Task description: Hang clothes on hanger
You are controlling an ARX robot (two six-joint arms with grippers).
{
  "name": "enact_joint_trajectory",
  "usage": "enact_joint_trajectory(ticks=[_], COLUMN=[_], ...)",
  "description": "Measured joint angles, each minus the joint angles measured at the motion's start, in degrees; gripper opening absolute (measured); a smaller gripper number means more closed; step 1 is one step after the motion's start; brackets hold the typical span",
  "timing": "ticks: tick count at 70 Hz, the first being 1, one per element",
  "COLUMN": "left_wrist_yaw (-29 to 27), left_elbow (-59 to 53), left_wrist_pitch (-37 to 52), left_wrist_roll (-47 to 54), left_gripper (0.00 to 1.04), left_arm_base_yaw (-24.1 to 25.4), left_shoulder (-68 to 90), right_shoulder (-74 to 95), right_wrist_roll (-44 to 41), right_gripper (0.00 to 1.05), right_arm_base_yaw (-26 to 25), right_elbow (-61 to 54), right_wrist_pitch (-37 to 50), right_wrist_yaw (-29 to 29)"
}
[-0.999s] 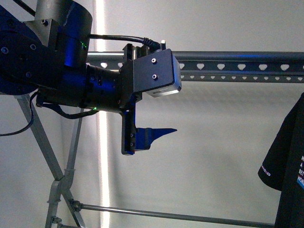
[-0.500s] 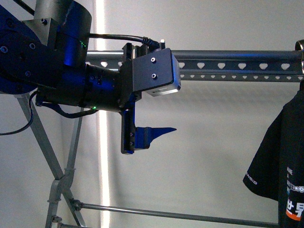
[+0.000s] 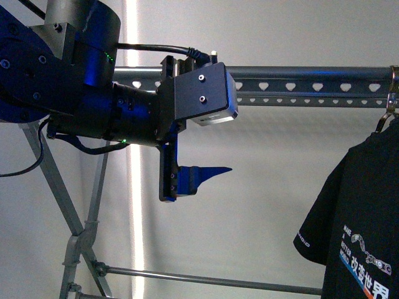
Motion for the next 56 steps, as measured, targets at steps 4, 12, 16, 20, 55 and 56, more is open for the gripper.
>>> enact_joint_trajectory(ticks=[4,12,16,20,55,56], left_wrist_yaw=[0.0,0.0,0.0,0.0,0.0,0.0], left_elbow=[0.0,0.0,0.0,0.0,0.0,0.0], left_wrist_pitch=[0.0,0.0,0.0,0.0,0.0,0.0], left_wrist_roll=[0.0,0.0,0.0,0.0,0.0,0.0], left_gripper=[0.98,0.98,0.98,0.98,0.98,0.98], left_arm_base_yaw=[0.0,0.0,0.0,0.0,0.0,0.0], left_shoulder=[0.0,0.0,0.0,0.0,0.0,0.0], right_shoulder=[-0.6,-4.0,-6.6,-11.1,-40.7,-41.4], right_wrist_roll=[-0.7,-3.4,-5.2,-8.8,-34.4,-34.4], right_gripper=[0.65,0.84,0.94,0.98,0.97,0.97], right_arm_base_yaw=[-0.4,-1.3,-1.8,-2.4,3.7,3.8], right_elbow=[-0.7,-4.0,-5.7,-8.2,-42.2,-43.5], right_wrist_pitch=[0.9,2.2,3.1,4.4,31.9,33.2], right_wrist_yaw=[-0.1,0.4,0.5,2.1,33.0,33.6])
